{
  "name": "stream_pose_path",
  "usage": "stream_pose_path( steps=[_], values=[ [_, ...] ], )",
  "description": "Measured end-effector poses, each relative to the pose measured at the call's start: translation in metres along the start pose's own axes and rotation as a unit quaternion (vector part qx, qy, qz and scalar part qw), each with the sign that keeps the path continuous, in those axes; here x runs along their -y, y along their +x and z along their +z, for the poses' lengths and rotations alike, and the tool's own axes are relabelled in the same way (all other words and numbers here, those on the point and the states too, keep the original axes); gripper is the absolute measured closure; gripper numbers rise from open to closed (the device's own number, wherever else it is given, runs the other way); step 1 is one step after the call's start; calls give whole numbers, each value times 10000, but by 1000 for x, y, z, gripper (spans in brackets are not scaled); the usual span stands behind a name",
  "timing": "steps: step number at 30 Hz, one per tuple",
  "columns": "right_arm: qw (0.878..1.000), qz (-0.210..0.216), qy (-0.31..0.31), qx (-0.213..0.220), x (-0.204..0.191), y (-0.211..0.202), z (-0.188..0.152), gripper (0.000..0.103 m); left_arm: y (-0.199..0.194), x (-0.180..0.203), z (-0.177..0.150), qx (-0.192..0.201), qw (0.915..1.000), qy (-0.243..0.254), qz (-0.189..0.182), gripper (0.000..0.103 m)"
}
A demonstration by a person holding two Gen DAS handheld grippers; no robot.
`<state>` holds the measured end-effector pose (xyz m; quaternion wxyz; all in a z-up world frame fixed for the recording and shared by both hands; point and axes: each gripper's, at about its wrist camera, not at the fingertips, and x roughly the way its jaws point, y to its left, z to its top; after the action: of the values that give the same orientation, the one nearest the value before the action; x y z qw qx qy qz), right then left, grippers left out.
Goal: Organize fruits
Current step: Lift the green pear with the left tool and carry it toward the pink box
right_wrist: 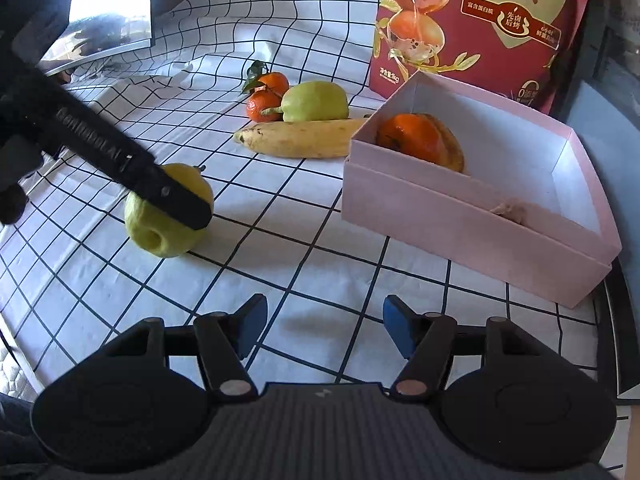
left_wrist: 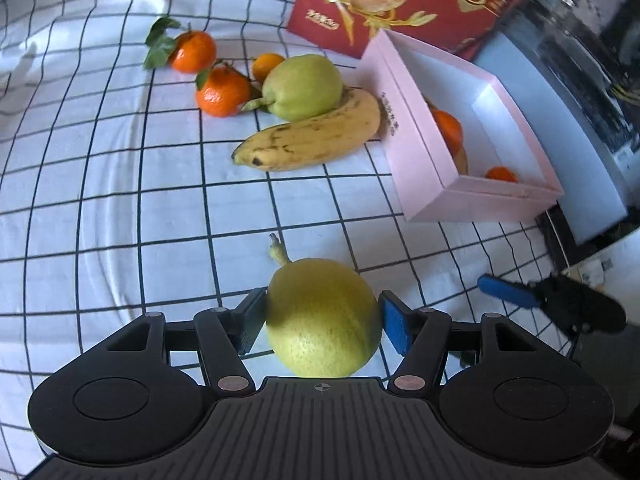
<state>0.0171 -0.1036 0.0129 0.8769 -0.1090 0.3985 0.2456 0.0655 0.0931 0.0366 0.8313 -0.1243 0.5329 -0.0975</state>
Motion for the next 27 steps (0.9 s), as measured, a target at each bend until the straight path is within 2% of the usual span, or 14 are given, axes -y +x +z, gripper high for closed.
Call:
stream_pose_path(
  steps=[10,19,27],
  values=[
    [10000,-78,38,-15,3,-4,-6,38,8,-12,14,48,9986,-504,-156,36],
    [9999,-106,28,-54,1,-5,-9,38,-6,8,4,883,9956,202,253,36],
    [10000,-74,-26,-58,1,-4,-7,38,-13,9,-18,1101,9925,417,336,36]
  ],
)
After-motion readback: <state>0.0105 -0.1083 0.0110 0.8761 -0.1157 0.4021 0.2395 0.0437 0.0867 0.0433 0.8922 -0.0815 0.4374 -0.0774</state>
